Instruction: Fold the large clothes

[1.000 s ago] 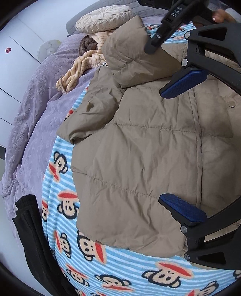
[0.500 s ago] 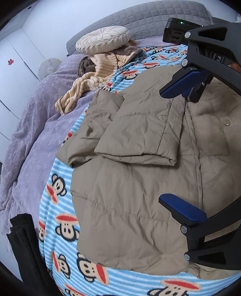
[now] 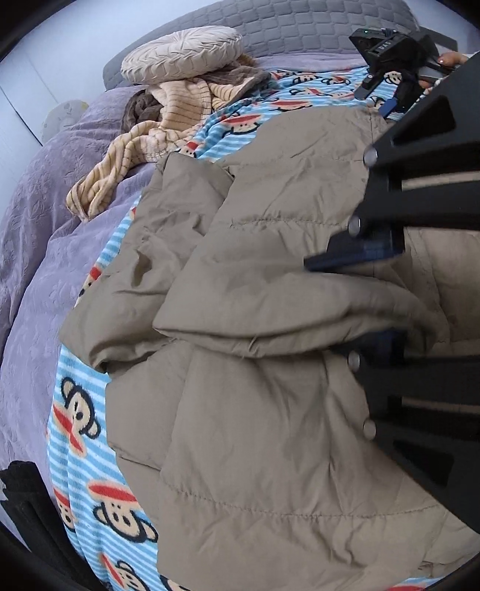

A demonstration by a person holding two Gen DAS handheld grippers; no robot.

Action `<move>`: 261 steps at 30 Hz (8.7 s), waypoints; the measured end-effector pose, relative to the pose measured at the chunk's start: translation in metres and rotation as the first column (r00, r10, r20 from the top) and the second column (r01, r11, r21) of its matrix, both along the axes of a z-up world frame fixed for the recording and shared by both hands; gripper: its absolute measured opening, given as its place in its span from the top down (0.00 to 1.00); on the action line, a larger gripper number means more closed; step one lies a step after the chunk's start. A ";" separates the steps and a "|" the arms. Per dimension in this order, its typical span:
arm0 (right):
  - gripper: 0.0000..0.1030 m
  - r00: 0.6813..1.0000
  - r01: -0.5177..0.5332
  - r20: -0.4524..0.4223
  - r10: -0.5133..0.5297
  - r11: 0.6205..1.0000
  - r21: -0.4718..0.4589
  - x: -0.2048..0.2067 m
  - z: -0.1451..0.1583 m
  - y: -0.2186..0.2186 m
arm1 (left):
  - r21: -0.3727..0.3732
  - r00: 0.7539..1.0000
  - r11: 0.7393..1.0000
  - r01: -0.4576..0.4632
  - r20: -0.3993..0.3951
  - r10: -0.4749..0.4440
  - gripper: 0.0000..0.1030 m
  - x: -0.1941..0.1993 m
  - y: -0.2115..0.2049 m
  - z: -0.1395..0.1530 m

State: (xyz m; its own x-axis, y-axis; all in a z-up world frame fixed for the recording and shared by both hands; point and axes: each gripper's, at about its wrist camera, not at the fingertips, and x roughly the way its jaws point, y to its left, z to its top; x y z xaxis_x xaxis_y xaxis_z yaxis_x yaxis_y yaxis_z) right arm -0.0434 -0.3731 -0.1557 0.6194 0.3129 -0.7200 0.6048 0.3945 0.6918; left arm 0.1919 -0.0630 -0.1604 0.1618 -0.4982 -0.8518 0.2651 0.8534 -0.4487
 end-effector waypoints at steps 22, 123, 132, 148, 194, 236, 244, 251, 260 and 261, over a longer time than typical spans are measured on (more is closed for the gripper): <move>0.89 0.994 -0.088 -0.082 0.074 0.978 -0.187 0.038 -0.021 -0.014 | 0.187 0.988 0.981 -0.057 0.153 0.028 0.77 -0.030 0.043 -0.001; 0.20 0.901 -0.366 -0.276 0.335 0.928 -0.068 -0.151 0.072 0.088 | 0.456 0.997 0.887 -0.069 -0.009 0.082 0.00 -0.273 0.088 0.078; 0.20 0.917 -0.287 -0.306 0.257 0.956 -0.057 -0.174 0.059 0.117 | 0.414 0.997 0.910 0.009 -0.076 0.025 0.00 -0.289 0.123 0.050; 0.20 0.942 0.010 -0.335 -0.002 1.000 0.022 -0.240 0.036 0.131 | 0.160 0.964 0.982 -0.104 -0.228 0.139 0.00 -0.306 0.246 0.033; 0.86 0.955 0.195 -0.253 -0.155 0.970 0.144 -0.244 -0.012 0.127 | -0.072 0.975 0.995 -0.072 -0.216 0.055 0.87 -0.276 0.213 0.034; 0.91 0.944 -0.331 -0.145 0.297 0.854 -0.401 0.170 0.065 0.010 | 0.194 0.965 0.960 -0.204 0.203 0.164 0.86 0.061 0.069 0.026; 0.91 0.949 -0.313 -0.153 0.274 0.866 -0.391 0.190 0.000 0.009 | 0.195 0.965 0.958 -0.209 0.201 0.170 0.86 0.076 0.064 0.002; 0.90 0.960 -0.276 -0.131 0.246 0.905 -0.324 0.186 0.008 0.001 | 0.184 0.956 0.968 -0.173 0.267 0.120 0.41 0.058 0.074 0.041; 0.16 0.963 -0.268 -0.075 0.260 0.878 -0.396 0.167 0.055 0.005 | 0.133 0.921 0.971 -0.199 0.365 0.139 0.26 0.042 0.079 0.090; 0.16 0.962 -0.267 -0.060 0.265 0.881 -0.391 0.165 0.059 0.007 | 0.132 0.927 0.979 -0.156 0.361 0.099 0.27 0.040 0.071 0.089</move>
